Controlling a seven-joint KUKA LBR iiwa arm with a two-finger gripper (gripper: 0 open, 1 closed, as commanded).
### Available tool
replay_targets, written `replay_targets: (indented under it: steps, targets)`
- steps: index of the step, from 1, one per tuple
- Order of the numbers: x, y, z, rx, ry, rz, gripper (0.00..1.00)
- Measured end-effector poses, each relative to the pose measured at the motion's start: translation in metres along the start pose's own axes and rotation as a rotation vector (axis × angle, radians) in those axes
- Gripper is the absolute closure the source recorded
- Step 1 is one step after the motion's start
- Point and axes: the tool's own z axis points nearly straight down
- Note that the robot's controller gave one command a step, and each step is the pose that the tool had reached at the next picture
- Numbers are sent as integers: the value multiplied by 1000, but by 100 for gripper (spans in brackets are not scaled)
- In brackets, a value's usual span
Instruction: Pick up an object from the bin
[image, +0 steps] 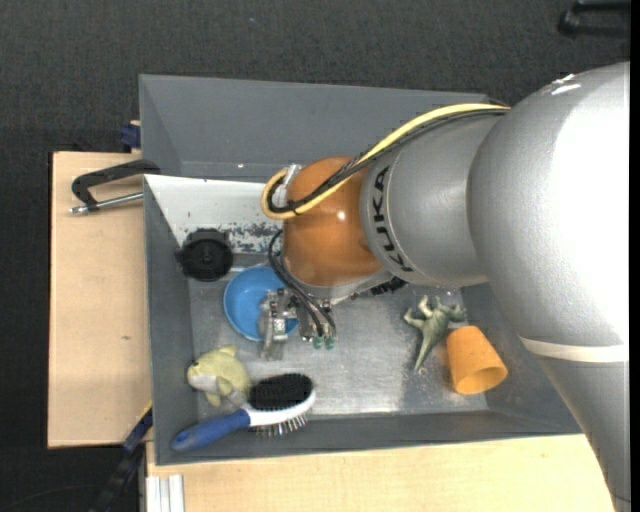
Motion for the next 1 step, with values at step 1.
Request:
replay_targets:
  steps: [1]
  targets:
    - [-8,-3,-102,0,-11,-185,100]
